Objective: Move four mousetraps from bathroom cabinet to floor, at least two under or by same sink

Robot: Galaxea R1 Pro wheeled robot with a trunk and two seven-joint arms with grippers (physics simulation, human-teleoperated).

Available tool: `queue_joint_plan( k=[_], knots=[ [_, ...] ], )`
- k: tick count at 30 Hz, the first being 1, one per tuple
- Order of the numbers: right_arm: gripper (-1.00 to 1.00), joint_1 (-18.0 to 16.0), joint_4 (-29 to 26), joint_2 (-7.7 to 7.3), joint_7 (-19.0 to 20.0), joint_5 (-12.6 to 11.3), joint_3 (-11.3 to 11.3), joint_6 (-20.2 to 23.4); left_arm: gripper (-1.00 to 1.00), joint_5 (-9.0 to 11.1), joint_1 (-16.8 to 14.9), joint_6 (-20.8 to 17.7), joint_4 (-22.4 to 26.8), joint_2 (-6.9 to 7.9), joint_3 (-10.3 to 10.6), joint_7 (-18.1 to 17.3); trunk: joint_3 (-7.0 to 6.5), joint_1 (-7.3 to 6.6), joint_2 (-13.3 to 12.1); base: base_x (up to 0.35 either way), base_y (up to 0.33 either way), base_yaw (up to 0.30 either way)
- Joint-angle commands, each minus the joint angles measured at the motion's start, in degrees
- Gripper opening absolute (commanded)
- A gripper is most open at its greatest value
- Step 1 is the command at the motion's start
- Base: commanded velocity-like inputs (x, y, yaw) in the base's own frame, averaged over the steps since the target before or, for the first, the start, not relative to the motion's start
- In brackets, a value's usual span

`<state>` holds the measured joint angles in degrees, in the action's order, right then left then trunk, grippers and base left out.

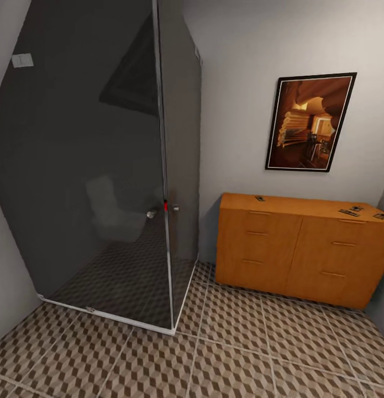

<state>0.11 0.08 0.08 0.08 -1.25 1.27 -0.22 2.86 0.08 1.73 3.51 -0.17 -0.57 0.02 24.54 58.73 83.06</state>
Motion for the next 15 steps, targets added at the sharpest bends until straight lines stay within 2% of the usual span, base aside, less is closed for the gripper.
queue_joint_plan(
  k=[1,7,15],
  knots=[
    [1.0,0.0,0.0,0.01,0.0,-0.4,0.1,0.0,1.0,0.3,0.0,0.1,0.0,-0.01,0.0,0.0,0.0,0.0,0.0,0.0,0.0,-0.26],
    [1.0,0.0,0.0,-0.03,0.0,-1.6,0.1,0.0,1.0,0.3,0.0,0.2,0.0,0.01,0.0,0.0,-0.22,0.0,0.0,0.0,0.0,-0.26],
    [1.0,0.0,0.0,-0.07,0.0,-2.1,0.1,0.0,1.0,0.3,0.0,0.2,0.0,-0.05,0.0,0.0,-0.53,0.0,0.0,0.0,0.0,-0.26]
  ],
)
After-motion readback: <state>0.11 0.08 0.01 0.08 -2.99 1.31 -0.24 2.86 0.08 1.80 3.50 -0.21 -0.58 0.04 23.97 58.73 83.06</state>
